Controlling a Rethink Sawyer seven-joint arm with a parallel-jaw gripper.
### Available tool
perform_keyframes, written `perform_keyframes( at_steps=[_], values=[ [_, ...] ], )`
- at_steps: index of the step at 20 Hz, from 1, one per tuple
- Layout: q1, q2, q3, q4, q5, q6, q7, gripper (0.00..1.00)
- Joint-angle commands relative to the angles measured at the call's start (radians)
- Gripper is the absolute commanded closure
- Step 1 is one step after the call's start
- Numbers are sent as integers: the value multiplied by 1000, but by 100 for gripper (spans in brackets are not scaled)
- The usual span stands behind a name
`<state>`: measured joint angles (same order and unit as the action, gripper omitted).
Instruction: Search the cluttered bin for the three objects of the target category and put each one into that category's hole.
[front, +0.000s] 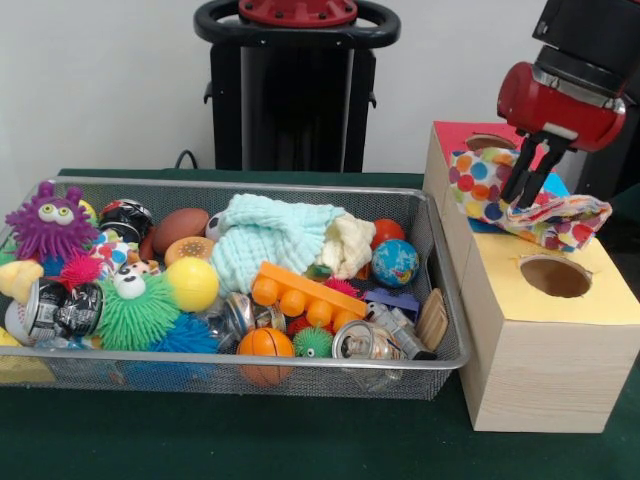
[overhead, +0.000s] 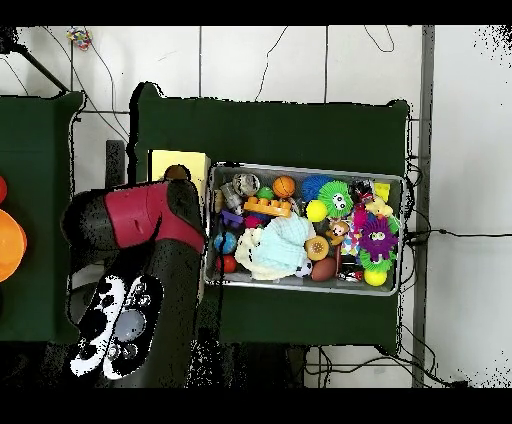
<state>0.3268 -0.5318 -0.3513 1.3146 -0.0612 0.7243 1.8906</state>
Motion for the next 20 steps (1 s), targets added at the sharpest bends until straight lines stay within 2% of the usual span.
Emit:
perform_keyframes(
  at_steps=[1,5,11,20],
  values=[
    [-71,-12,128,-17,44,126,43,100],
    [-65,13,122,-45,25,120,47,100],
    [-19,71,53,-125,-35,126,86,100],
    [20,87,24,-176,-9,205,120,100]
  ],
)
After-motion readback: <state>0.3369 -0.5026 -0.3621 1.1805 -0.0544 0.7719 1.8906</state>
